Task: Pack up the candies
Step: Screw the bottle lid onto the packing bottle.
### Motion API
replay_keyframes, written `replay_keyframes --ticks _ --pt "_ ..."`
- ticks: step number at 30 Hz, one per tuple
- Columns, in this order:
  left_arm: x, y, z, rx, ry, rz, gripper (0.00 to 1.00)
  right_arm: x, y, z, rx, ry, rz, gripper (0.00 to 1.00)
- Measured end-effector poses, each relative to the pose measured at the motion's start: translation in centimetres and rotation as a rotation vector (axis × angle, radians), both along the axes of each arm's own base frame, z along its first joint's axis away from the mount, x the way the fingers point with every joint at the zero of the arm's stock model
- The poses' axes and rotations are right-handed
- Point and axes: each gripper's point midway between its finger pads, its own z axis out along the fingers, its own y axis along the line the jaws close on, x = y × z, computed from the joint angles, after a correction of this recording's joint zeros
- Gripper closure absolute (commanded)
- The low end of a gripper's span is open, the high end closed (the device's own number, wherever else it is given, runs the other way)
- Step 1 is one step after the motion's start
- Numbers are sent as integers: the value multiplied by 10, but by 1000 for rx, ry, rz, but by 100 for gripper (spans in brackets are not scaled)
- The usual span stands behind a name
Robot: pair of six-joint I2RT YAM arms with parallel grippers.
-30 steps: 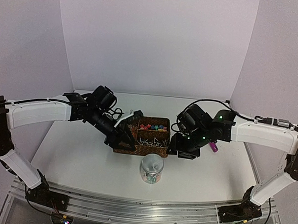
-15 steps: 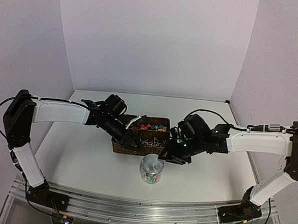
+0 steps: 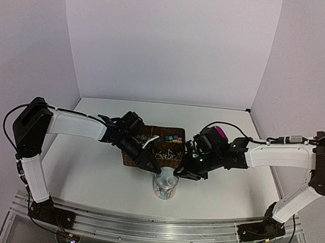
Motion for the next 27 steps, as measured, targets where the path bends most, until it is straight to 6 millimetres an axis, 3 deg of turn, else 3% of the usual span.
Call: replay_keyframes --ticks 5,14,27 --pt "1 0 -2 6 -1 4 68 2 5 -6 5 3 9 83" --pt "2 3 -11 17 0 8 76 2 6 -6 21 5 12 83" --pt "-2 6 -12 -25 -79 -56 67 0 7 -7 13 14 24 76"
